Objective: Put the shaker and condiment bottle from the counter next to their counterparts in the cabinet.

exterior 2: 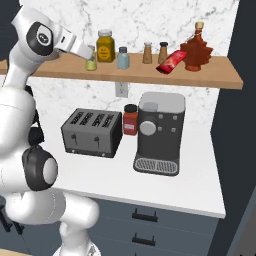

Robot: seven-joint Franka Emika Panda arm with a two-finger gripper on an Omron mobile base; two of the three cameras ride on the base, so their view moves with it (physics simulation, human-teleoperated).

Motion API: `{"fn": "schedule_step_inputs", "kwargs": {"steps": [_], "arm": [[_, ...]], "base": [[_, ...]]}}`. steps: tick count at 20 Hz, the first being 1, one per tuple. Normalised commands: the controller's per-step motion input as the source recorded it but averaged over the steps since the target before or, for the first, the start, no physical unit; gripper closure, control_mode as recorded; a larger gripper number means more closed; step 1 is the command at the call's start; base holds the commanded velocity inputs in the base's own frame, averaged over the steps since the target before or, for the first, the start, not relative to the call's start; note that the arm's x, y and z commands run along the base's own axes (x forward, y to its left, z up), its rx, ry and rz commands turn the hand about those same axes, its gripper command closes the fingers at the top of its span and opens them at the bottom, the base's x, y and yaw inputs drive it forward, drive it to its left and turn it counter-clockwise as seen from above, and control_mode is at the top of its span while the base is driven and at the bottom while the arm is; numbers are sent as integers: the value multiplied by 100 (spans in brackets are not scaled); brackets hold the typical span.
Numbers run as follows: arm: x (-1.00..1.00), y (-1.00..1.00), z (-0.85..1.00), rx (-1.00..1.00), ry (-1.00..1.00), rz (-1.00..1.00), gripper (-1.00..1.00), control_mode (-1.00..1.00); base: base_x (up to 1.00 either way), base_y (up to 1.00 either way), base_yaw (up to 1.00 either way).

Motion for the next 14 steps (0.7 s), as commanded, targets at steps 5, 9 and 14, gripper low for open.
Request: {"fn": "schedule_step_inputs", "kwargs": {"steps": [5, 9, 14], "arm": [[17, -2, -2, -3, -3, 7, 100, -100], [0, 0, -12, -5, -7, 6, 100, -100], [0, -8, -18, -4, -9, 7, 100, -100]], "base": [[0, 0, 0], [0, 0, 0], [0, 0, 0]]}}
